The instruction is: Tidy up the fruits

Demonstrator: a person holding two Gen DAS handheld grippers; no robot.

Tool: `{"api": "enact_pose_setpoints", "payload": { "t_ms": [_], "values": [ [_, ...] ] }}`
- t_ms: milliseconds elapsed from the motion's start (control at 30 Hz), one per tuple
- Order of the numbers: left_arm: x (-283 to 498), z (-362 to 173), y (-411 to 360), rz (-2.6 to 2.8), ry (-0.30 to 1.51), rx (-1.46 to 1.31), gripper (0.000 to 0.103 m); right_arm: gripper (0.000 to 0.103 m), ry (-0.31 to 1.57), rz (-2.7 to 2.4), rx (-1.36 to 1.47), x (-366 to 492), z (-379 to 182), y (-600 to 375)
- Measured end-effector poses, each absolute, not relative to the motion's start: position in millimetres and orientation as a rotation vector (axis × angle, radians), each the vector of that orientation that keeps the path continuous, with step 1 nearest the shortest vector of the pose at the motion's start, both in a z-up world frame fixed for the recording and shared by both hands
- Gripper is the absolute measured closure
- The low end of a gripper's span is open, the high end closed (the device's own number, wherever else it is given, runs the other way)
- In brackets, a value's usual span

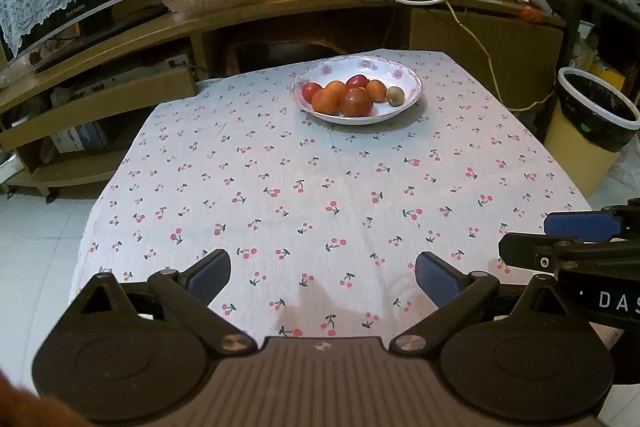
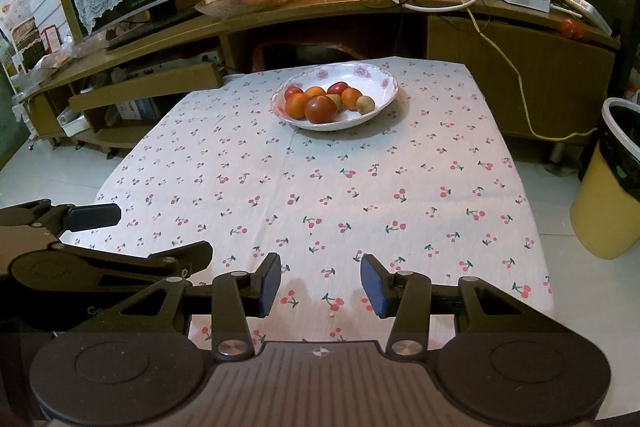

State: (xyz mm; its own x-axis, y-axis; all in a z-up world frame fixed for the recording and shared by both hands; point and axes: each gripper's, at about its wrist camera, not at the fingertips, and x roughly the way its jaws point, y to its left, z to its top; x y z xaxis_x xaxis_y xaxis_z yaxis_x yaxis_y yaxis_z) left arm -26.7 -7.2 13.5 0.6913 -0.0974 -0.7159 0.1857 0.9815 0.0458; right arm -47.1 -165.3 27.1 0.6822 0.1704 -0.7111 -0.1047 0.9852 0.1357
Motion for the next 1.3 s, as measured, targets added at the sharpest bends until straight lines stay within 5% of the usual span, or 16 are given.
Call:
{"api": "enact_pose_setpoints", "payload": {
  "t_ms": [1300],
  "values": [
    [-33,10,-2,-0.133,0.804,0.109,0.0,0.055,0.849,0.135,0.096,-54,14,-162]
  ]
}}
